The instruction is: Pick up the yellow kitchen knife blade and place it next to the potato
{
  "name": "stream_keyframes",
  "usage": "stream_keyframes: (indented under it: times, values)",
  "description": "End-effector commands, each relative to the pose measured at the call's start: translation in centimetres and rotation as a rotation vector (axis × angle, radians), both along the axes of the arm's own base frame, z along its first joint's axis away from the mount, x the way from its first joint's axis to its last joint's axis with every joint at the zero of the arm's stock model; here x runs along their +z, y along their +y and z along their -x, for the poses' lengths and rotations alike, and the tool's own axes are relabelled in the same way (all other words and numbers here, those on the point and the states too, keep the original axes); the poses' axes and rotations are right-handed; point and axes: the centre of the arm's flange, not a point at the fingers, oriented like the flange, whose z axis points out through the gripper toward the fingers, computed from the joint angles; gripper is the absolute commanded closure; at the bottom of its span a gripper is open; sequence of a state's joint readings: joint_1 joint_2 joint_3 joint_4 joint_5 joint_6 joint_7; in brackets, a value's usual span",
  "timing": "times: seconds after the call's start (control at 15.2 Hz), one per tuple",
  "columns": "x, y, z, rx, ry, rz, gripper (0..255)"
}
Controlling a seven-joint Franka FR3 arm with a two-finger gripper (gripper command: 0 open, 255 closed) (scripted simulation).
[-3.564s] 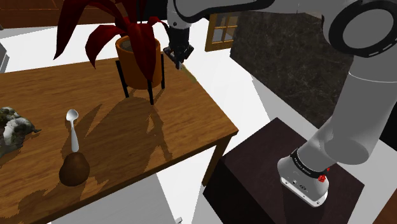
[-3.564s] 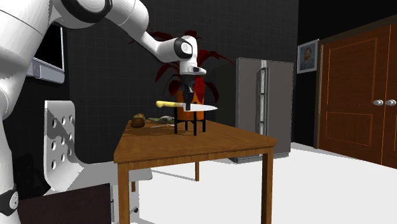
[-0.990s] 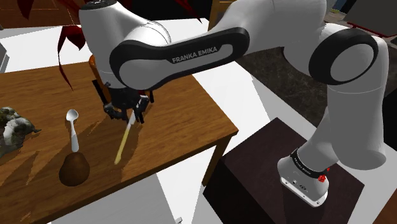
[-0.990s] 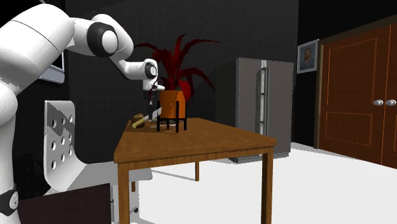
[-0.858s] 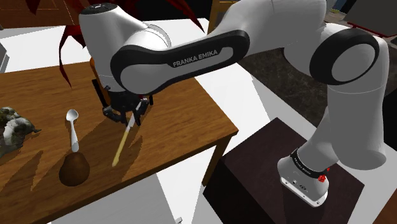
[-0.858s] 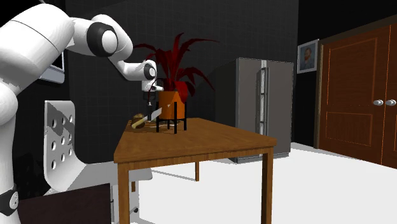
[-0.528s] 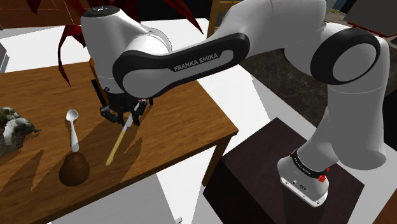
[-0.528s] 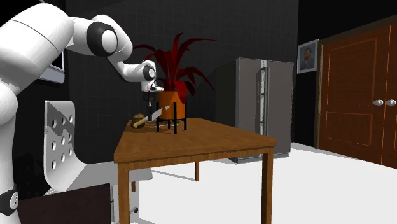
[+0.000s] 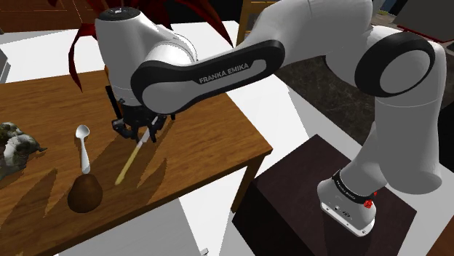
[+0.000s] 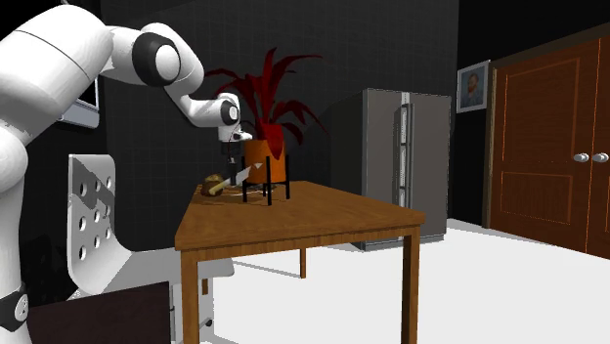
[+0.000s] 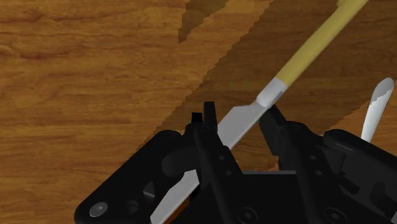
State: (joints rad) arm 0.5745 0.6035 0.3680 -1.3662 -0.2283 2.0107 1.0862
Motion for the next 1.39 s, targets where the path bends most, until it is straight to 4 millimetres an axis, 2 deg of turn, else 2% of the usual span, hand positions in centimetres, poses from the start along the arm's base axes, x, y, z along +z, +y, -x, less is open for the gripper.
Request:
stream_keyframes:
  times: [0.0, 0.13, 0.2, 0.26, 0.33, 0.46, 0.53, 0.79, 1.32]
  values:
    - [-5.2, -0.8, -0.1, -0.011, 0.074, 0.059, 255]
    - [-5.2, -0.8, -0.1, -0.011, 0.074, 0.059, 255]
    - [-5.9, -0.7, -0.2, -0.011, 0.073, 0.059, 0]
    - [-6.1, -0.9, -0.4, -0.011, 0.074, 0.059, 0]
    - [-6.1, -2.4, 0.4, -0.012, 0.076, 0.058, 0]
    - [-3.4, -1.4, 0.5, -0.011, 0.076, 0.058, 0]
    - [-5.2, -0.8, -0.1, -0.011, 0.074, 0.059, 0]
    - [-0.2, -0.8, -0.2, -0.011, 0.074, 0.059, 0]
    - [-0.2, -0.8, -0.2, -0.011, 0.074, 0.059, 0]
